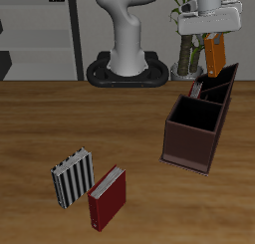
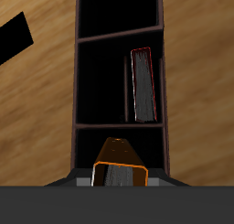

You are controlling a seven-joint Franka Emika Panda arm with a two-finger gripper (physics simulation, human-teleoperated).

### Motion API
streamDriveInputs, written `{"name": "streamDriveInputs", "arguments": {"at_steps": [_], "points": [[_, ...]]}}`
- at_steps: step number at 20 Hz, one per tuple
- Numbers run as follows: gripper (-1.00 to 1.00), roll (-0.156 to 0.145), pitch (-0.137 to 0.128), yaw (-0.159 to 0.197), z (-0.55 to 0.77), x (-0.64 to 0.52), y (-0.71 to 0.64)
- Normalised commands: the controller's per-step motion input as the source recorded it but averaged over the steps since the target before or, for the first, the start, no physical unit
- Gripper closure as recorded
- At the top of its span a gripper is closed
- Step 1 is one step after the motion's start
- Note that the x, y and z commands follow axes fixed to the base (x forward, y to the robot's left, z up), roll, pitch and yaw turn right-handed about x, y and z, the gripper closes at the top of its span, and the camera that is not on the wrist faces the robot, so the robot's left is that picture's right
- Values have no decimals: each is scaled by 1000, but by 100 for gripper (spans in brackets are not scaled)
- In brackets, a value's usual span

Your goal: Place the right red book into the left desk caddy's front compartment and place the orange book into the left desk caddy's left compartment and place the striped book into the left desk caddy's left compartment

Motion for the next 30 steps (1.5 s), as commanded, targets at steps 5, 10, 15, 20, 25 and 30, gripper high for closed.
{"name": "streamDriveInputs", "arguments": {"at_steps": [5,10,15,20,25,30], "points": [[100,28,13,5,-49,57,145],[100,-2,2,-15,-66,86,57],[100,31,24,-6,-71,81,73],[100,28,36,12,-170,116,50],[100,31,35,-7,-169,37,95],[100,17,42,-5,-265,60,40]]}}
